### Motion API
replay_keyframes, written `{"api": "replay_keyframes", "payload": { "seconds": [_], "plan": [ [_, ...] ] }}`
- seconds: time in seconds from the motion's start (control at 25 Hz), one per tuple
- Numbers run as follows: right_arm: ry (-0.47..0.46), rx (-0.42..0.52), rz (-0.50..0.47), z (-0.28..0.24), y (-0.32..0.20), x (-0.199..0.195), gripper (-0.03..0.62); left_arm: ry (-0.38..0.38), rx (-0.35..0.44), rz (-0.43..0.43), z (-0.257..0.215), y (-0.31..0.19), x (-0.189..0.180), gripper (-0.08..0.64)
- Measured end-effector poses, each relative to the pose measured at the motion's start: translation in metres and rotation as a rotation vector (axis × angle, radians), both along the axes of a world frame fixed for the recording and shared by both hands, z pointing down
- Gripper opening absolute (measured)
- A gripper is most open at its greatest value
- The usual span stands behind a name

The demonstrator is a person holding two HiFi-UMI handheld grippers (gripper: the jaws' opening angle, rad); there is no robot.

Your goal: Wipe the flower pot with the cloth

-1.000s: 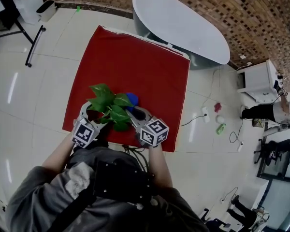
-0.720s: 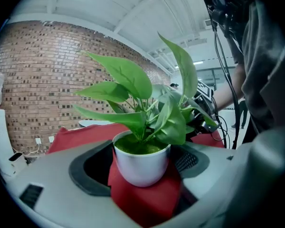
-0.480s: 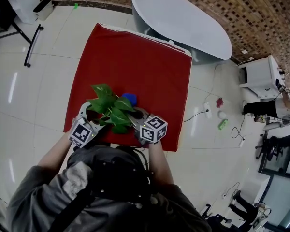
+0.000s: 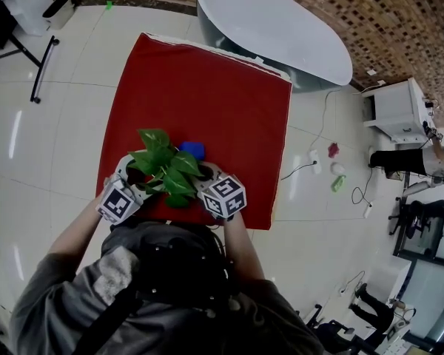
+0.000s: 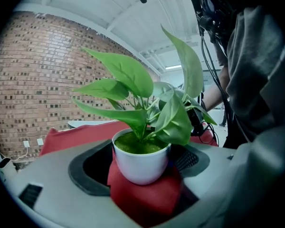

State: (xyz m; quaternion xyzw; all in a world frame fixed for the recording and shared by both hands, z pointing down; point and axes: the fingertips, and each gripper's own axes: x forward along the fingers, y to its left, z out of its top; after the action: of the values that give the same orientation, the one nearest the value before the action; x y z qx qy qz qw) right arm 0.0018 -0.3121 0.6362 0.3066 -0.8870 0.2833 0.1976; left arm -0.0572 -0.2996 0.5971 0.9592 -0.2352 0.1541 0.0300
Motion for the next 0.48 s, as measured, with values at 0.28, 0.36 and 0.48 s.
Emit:
{"api": "replay_keyframes", "payload": {
  "seconds": [0.28,0.36,0.48],
  "plan": [
    [-0.067,-0.049,0.02,-0.007,-0.001,0.003,0.061,-0.075,0.051,-0.043,0.001,-0.005,-0.005,0.425],
    [-0.07,-0.047,0.011,-0.009,0.004,0.007,0.061,-0.145,0.051,-0.086,0.008,0.0,-0.012,0.422],
    [-0.086,-0.053,0.005,-0.011,0.012,0.01,0.061,-0.155,0.02,-0.177,0.017,0.012,-0.025,0.422]
  ]
}}
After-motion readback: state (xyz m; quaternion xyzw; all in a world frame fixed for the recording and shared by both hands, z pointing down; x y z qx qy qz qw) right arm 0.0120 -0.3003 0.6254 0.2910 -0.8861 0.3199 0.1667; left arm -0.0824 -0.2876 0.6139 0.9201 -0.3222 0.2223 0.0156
